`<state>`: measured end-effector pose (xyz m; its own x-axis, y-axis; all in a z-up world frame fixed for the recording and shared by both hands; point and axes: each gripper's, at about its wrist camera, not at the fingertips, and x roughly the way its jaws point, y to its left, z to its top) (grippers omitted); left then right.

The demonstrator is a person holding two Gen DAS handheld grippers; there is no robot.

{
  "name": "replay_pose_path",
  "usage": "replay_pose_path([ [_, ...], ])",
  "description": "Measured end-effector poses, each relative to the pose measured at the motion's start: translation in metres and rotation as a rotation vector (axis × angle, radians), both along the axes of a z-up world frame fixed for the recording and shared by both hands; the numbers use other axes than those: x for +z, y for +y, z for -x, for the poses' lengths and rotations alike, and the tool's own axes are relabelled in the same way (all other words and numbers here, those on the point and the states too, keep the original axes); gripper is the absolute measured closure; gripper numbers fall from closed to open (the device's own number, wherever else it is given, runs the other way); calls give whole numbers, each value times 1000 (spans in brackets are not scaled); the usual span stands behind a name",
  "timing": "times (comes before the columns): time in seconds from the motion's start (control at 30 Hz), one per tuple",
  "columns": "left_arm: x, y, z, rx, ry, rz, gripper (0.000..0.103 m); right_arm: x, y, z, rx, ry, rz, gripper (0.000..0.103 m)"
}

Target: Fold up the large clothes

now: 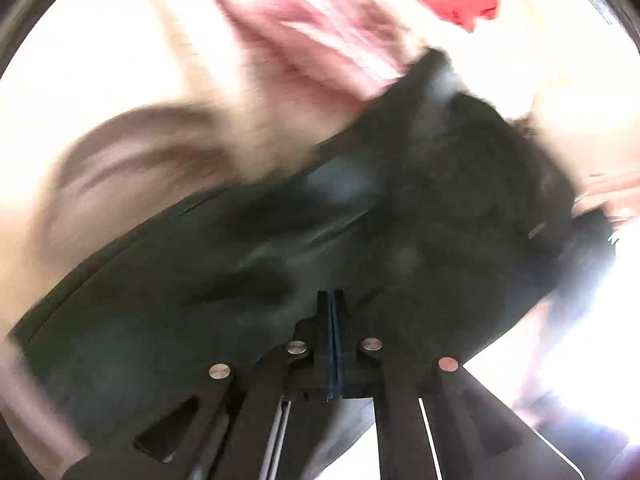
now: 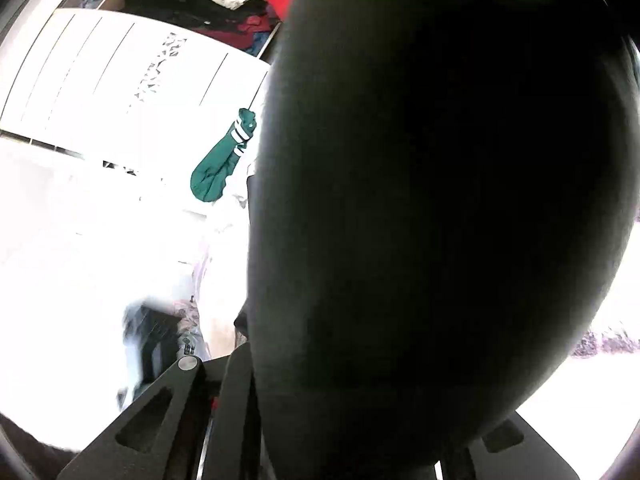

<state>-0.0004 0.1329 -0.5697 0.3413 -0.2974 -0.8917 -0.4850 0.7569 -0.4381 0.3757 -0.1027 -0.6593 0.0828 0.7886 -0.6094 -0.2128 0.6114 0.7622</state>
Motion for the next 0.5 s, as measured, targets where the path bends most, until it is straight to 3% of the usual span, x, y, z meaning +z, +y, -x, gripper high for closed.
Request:
replay_pose_path([
  [0.03, -10, 2, 26, 42, 55, -29, 99, 2, 6, 2, 5, -10, 9, 88],
  [0.1, -35, 15, 62, 137, 92, 50, 99, 11, 25, 11, 35, -58, 38, 88],
  [0.13, -49, 22, 79, 194, 65, 122, 99, 16, 35, 15, 50, -86, 52, 88],
  [0.2, -58, 30, 88, 229, 35, 169, 99, 30, 62, 28, 103, -166, 89, 88],
  [0.33, -62, 35, 99, 196, -5, 170, 99, 57, 128, 68, 258, -354, 159, 88],
  [0.47, -71, 51, 127, 251, -78, 295, 99, 57, 192, 140, 527, -542, 223, 88],
  [0.5, -71, 54, 134, 270, -96, 321, 99, 57, 180, 176, 592, -575, 236, 88],
])
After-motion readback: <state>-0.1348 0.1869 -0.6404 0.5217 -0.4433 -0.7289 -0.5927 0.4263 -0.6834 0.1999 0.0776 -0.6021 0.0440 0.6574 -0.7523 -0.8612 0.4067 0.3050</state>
